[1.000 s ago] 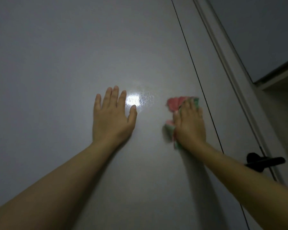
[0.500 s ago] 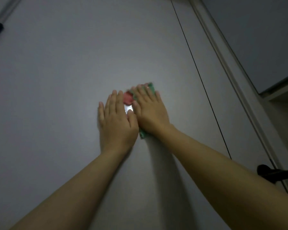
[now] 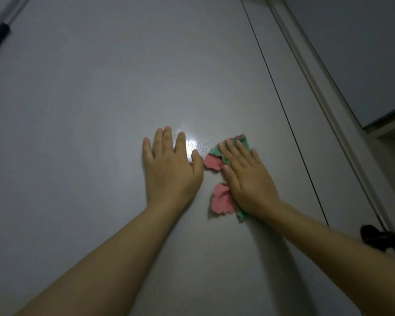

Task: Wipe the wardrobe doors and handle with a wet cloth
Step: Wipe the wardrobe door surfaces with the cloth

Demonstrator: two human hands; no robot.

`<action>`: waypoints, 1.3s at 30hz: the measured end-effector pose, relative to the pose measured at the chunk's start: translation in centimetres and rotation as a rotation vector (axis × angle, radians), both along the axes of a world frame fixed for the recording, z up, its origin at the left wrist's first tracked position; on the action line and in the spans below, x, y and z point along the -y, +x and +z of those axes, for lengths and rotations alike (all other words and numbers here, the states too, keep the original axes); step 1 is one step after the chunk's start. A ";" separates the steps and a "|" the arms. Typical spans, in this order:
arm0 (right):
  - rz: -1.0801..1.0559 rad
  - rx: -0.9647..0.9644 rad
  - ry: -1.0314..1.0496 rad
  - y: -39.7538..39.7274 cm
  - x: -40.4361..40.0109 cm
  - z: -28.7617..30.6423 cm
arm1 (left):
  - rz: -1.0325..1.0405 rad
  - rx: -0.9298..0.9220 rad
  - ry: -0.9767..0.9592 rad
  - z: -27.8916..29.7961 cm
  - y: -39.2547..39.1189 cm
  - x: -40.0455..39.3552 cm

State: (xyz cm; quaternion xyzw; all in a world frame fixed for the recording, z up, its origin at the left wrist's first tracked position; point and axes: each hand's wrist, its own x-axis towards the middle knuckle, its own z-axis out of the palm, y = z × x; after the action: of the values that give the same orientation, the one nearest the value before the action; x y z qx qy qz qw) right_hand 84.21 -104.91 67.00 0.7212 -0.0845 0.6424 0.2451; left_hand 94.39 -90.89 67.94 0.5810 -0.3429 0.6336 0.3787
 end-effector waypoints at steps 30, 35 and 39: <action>-0.088 0.471 0.803 -5.6 6.9 -1.5 | -0.009 0.123 0.179 -1.9 -3.2 4.7; -0.120 0.390 0.627 -4.5 5.8 -5.4 | -0.009 0.135 0.187 -1.9 -2.9 4.7; -0.097 0.563 0.855 -6.6 8.9 -0.4 | -0.016 0.140 0.172 -2.1 -2.9 4.8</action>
State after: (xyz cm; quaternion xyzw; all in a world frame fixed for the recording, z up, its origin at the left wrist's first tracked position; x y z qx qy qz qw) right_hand 77.58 -113.82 66.65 0.5513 -0.4357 0.7076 -0.0742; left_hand 91.47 -95.67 65.85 0.5630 -0.4260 0.6378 0.3078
